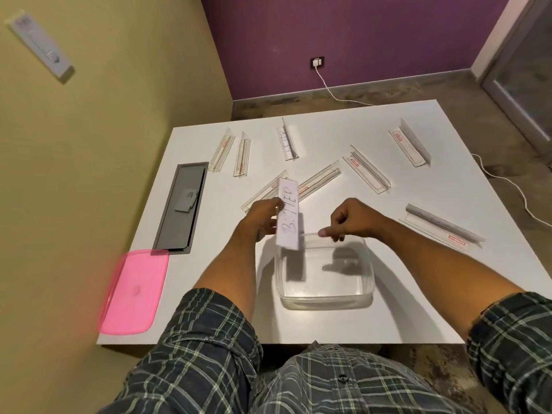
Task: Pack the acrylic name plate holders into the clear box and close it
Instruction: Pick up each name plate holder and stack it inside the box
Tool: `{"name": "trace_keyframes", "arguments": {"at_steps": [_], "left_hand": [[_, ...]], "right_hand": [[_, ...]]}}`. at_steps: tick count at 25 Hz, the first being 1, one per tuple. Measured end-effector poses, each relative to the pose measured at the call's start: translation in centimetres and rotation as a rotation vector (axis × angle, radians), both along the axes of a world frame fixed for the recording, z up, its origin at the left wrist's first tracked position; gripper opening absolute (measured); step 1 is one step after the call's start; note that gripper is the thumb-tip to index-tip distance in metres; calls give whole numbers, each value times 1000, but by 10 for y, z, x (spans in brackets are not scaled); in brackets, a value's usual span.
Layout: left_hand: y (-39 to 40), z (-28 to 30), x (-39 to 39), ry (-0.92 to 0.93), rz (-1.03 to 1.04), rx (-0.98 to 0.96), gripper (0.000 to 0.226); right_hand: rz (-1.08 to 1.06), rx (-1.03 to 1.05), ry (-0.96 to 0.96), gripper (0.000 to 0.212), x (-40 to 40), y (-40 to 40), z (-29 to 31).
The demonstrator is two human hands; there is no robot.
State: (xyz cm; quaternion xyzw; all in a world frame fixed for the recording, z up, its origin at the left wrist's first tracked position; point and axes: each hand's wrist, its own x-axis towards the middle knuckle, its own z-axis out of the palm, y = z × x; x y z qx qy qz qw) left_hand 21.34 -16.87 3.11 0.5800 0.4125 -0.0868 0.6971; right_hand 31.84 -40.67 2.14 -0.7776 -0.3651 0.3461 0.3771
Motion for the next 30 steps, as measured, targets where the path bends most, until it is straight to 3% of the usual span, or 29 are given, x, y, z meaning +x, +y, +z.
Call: {"name": "trace_keyframes", "arguments": {"at_steps": [3,5,8,12,18,24,27,30], "left_hand": [[3,6,-3,62,-334,193,19],[-5,11,-1,60,-531,215,24],[-23,17,8,22,-834,344,27],[-43,15,21,9,-980,363,30],[-58,-8,24,-8,-994,372,28],[-50,-32,14,37,-947,674,27],[-42,-41,2,127,-1029,832,31],[-39,-52,-12,173,-1172,1118,25]], "right_hand": [[-211,109,-316,34,16,-9,-2],[-210,119,-453,64,22,-10,-3],[-37,11,-411,93,27,-8,0],[212,-296,-344,79,25,-9,-3],[333,-430,-427,65,11,-15,-21],[340,-471,-612,58,0,-25,-39],[396,-508,-740,49,-7,-20,-48],[426,-562,-785,35,-16,-16,-60]]}}
